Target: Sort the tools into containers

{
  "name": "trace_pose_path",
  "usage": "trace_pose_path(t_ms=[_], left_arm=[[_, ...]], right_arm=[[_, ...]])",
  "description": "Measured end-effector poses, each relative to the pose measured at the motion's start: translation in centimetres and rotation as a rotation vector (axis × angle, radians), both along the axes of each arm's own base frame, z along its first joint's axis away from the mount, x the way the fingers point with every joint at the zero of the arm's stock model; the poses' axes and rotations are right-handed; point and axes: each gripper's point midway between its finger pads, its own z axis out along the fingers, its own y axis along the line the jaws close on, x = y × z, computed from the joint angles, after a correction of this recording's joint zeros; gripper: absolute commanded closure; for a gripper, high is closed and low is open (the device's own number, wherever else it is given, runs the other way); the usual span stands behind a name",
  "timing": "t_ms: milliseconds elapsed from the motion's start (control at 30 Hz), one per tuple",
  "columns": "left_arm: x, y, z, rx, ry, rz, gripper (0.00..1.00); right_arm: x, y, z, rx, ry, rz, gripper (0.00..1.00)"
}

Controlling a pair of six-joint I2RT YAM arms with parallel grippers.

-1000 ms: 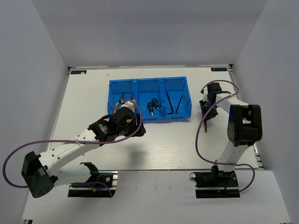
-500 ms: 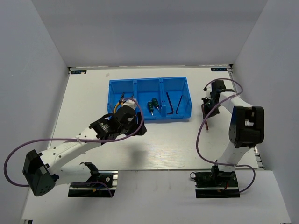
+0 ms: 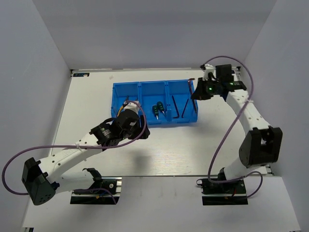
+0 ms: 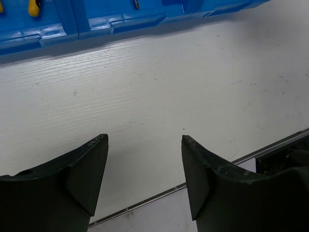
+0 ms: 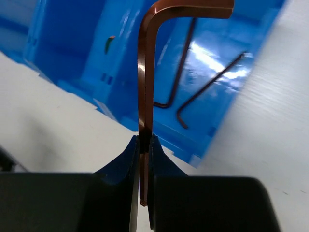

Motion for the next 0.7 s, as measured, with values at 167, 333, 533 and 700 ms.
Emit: trace_pose_path(t_ms=[167,333,533,700], left_arm=[[0.1,0.3,0.3,0.000,-0.014,0.013,0.28],[0.0,0.9,1.0,-0.011,-0.028,0.035,0.28],[0.0,1.4,2.0,-0.036,-0.049,0.064,0.23],[0.0,1.5,1.9,-0.035,-0.047,0.075,0.18]], right_arm=[[1.7,4.8,-4.3,-0.018,0.120,0.052,1.00],[3.4,5.8,-9.9,-0.136,0.192,0.035,1.00],[3.9,5.9,-11.6,-0.228,0.175,0.037,0.73],[3.8,6.3,-11.6,-0.238,0.159,0.062,0.54]])
